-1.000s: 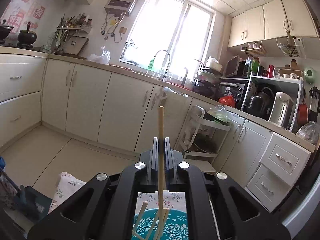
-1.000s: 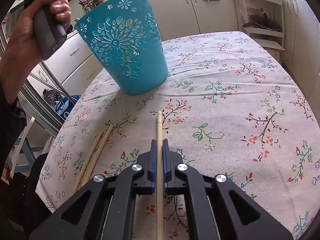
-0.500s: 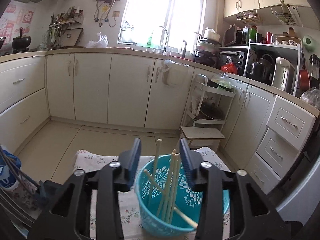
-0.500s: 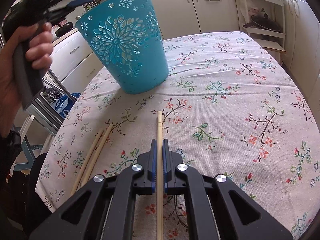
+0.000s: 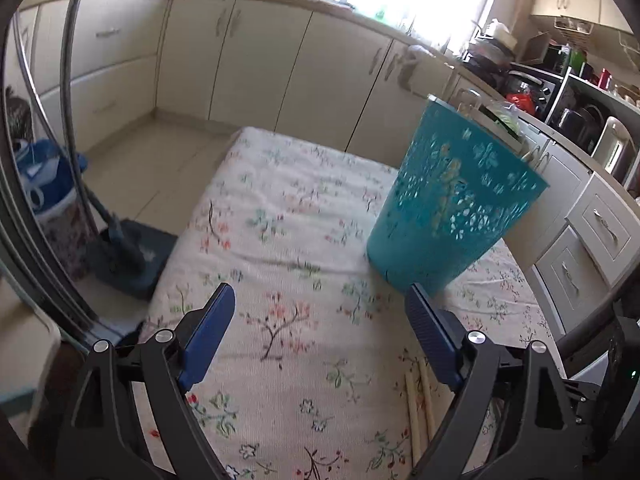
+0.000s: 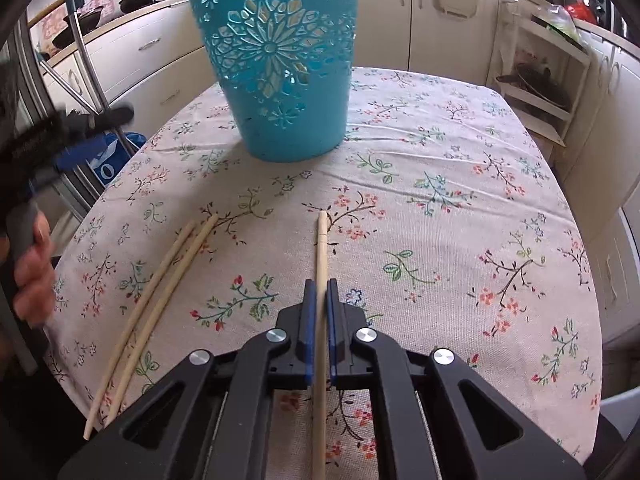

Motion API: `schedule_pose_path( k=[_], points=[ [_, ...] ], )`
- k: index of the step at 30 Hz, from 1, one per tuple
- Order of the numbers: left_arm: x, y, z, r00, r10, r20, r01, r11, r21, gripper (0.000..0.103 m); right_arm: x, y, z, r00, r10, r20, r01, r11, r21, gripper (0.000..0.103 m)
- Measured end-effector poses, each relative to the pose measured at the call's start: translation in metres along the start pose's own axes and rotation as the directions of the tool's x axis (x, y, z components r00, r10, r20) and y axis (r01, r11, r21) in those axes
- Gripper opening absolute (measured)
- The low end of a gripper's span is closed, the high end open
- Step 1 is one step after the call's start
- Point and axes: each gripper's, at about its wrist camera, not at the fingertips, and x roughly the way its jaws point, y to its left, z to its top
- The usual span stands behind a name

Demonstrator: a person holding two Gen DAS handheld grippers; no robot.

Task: Organize utensils
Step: 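Carry the right tool's chopstick over the basket and open the right tool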

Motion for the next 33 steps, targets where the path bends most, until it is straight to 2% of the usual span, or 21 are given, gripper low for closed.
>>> schedule_pose_path(
  k=[2,4,8,12,16,20,23,26,28,30,33],
  points=[
    [0.005,0.006,-0.008,1.000,-0.016,-0.017,0.015,1.000,-0.023,0.083,-0.006,-0.009,-0.002,0.999,0.048,0.007,-0.049,0.996,0.070,0.006],
    [0.004,0.010,-0.009,0.999,-0.032,-0.012,0.031,0.999,-0.030,0.085,-0.020,-0.016,-0.005,0.991,0.119,0.058,-0.125,0.984,0.128,0.006],
    [0.010,0.010,-0.012,0.999,-0.033,-0.035,0.031,0.998,-0.055,0.087,-0.050,-0.032,-0.007,0.956,0.230,0.181,-0.269,0.935,0.230,0.006],
    [0.009,0.004,-0.011,0.999,-0.035,-0.034,0.034,0.999,-0.037,0.087,-0.073,-0.036,0.016,0.916,0.279,0.287,-0.359,0.890,0.281,0.006],
    [0.013,-0.005,-0.011,0.999,-0.019,-0.049,0.019,1.000,0.006,0.087,-0.104,-0.026,0.056,0.861,0.295,0.415,-0.408,0.887,0.217,0.006],
    [0.015,-0.012,-0.013,0.998,-0.002,-0.058,0.004,0.999,0.043,0.087,-0.124,-0.014,0.118,0.792,0.300,0.532,-0.433,0.890,0.144,0.006],
    [0.015,-0.013,-0.013,0.998,0.000,-0.061,0.003,0.999,0.052,0.087,-0.119,-0.003,0.166,0.758,0.276,0.591,-0.402,0.911,0.091,0.006],
    [0.017,-0.012,-0.012,0.998,-0.007,-0.067,0.010,0.999,0.046,0.087,-0.101,-0.001,0.208,0.742,0.242,0.625,-0.379,0.920,0.095,0.006],
    [0.018,-0.010,-0.012,0.997,-0.013,-0.073,0.016,0.999,0.034,0.087,-0.085,-0.001,0.229,0.743,0.208,0.636,-0.356,0.928,0.113,0.006],
    [0.019,-0.007,-0.011,0.997,-0.019,-0.080,0.021,1.000,0.022,0.087,-0.065,-0.001,0.244,0.755,0.174,0.632,-0.331,0.934,0.138,0.006],
    [0.022,-0.004,-0.011,0.995,-0.028,-0.091,0.028,1.000,0.005,0.087,-0.040,-0.008,0.253,0.798,0.144,0.585,-0.298,0.939,0.174,0.006]
  ],
)
